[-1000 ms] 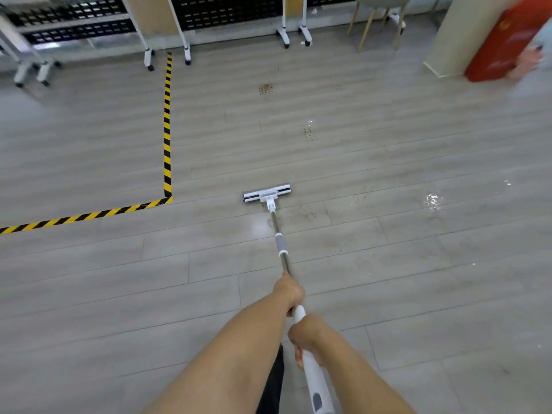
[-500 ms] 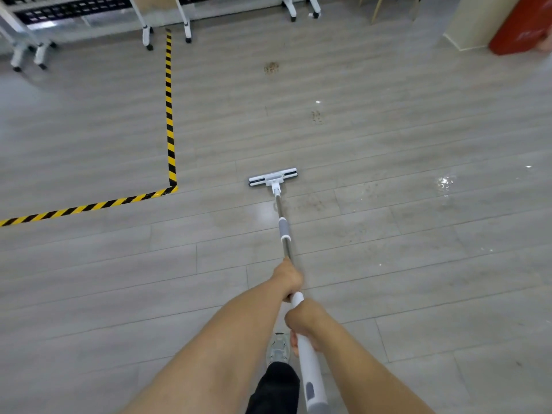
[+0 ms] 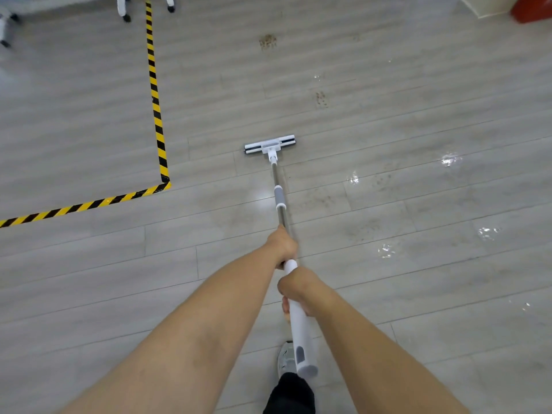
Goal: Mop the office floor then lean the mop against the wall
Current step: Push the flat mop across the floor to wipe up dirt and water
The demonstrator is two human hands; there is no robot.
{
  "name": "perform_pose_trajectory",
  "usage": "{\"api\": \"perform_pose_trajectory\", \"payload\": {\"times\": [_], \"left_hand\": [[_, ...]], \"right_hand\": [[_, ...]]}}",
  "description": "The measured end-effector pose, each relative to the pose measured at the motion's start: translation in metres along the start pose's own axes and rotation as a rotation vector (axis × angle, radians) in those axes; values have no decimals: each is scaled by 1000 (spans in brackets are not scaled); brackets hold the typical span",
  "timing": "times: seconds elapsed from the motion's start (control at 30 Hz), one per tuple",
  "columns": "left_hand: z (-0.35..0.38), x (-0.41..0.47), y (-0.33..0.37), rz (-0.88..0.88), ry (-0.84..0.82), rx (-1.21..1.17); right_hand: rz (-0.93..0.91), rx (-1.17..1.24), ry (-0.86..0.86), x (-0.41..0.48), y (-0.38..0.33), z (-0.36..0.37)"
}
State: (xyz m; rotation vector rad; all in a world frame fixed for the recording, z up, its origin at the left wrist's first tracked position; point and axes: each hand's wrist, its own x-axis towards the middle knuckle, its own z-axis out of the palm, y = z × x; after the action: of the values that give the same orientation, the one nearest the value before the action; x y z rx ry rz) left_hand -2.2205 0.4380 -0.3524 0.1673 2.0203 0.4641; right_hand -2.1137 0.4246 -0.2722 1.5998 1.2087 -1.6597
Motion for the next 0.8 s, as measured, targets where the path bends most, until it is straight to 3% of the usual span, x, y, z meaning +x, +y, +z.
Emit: {"api": "perform_pose_trajectory", "payload": {"times": [0.47,0.8], "left_hand": [[88,-51,-36,2,-22,-4],[220,-184,-119,-25,-39,-19]], "right_hand": [[-90,-10,-17,-2,116,-30],[-101,-71,-26,-50,312,-51]]}}
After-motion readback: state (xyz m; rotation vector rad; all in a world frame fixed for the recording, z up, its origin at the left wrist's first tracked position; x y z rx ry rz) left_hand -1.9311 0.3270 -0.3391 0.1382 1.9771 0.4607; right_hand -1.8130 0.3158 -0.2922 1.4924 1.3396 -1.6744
